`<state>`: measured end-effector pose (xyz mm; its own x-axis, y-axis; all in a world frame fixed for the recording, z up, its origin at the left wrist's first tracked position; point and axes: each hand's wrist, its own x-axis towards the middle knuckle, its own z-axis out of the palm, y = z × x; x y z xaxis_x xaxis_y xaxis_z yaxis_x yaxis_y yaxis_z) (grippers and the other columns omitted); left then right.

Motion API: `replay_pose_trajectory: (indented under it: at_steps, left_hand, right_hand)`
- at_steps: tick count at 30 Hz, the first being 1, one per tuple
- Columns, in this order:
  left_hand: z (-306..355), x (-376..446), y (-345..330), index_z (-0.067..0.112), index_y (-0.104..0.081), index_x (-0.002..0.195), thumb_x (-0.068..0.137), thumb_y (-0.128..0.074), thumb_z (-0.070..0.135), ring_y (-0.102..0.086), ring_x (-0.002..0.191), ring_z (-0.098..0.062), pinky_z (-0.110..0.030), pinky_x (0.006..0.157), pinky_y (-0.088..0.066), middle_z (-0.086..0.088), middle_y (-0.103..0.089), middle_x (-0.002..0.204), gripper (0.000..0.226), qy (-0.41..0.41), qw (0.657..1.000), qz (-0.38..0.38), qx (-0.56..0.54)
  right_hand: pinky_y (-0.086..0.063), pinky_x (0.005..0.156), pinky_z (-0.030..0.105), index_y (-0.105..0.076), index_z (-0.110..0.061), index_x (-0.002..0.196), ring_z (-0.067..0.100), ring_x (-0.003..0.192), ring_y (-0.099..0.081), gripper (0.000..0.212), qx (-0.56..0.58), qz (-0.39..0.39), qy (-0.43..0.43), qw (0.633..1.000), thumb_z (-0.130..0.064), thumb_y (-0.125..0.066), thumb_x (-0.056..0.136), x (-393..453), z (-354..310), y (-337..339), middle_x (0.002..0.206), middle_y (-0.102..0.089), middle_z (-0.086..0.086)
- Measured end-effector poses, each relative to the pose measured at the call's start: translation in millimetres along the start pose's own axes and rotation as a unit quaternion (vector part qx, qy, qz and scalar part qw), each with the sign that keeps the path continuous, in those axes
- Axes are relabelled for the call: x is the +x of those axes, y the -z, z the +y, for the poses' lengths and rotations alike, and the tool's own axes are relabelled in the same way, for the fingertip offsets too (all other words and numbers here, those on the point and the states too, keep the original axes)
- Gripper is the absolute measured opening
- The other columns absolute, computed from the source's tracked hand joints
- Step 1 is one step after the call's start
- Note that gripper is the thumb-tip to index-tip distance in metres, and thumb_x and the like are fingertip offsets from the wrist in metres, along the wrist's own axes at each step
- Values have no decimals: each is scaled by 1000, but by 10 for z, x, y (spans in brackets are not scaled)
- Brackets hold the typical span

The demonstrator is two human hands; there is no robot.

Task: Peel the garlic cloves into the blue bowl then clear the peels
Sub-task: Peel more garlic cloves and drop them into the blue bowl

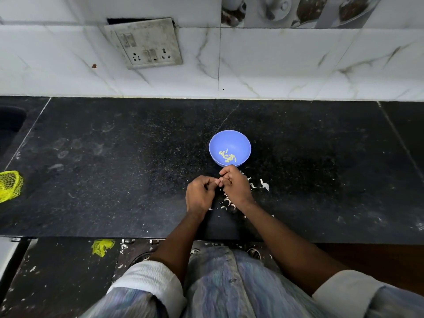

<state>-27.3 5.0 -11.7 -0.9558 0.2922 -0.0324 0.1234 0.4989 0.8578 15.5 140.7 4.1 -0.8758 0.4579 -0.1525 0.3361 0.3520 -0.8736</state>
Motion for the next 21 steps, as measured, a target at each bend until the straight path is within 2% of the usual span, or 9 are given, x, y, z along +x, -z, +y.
replay_pose_trajectory:
  at_steps: [3, 6, 9, 11, 15, 18, 21]
  left_hand:
    - [111, -27, -112, 28, -83, 91, 91, -79, 22, -70, 79, -3, -23, 74, -54, 14, -76, 88, 8, 0, 1000, 3, -17]
    - [201, -51, -256, 23, -85, 88, 88, -81, 16, -73, 77, -3, -27, 76, -58, 12, -78, 84, 8, 42, 996, 19, -76]
    - [262, -63, -377, 20, -86, 91, 87, -82, 14, -75, 83, -4, -31, 83, -61, 10, -80, 86, 8, 69, 990, 41, -116]
    - [301, -68, -428, 20, -86, 92, 87, -83, 15, -75, 83, -4, -31, 83, -60, 11, -80, 86, 8, 72, 989, 46, -123]
    - [355, -114, -485, 20, -86, 93, 86, -84, 16, -73, 80, -2, -26, 77, -58, 10, -79, 86, 8, 45, 992, 33, -117]
    - [414, -129, -516, 21, -86, 92, 86, -85, 17, -72, 77, -2, -22, 73, -55, 11, -78, 84, 7, 30, 993, 28, -111]
    - [458, -109, -550, 25, -85, 89, 85, -85, 25, -74, 77, -5, -29, 76, -59, 12, -79, 85, 3, 36, 993, 22, -115]
  right_hand:
    - [-58, 73, 36, -62, -21, 98, 10, 72, -70, 27, 9, 8, -2, 1000, 3, -56, 88, -12, 33, 159, 70, -71, -3]
    - [-56, 68, 34, -63, -20, 101, 12, 70, -70, 23, 28, 10, -6, 1000, 0, -55, 91, -46, 81, 300, 71, -73, -1]
    - [-49, 57, 22, -67, -14, 104, 6, 64, -65, 21, 69, 7, -42, 997, -4, -50, 98, -88, 106, 407, 81, -74, 5]
    - [-47, 53, 16, -71, -10, 100, 1, 61, -64, 17, 75, 10, -49, 996, -5, -55, 99, -109, 132, 485, 84, -75, 7]
    - [-51, 59, 20, -77, -11, 89, 2, 61, -65, 6, 53, 19, -38, 998, -10, -71, 92, -127, 197, 600, 74, -74, -4]
    - [-58, 65, 27, -78, -13, 85, 4, 64, -68, 11, 37, 26, -42, 998, -5, -71, 88, -106, 211, 657, 74, -75, -4]
    - [-63, 73, 34, -78, -14, 84, 8, 69, -72, 14, 16, 39, -38, 998, -4, -69, 87, -68, 193, 684, 76, -76, -4]
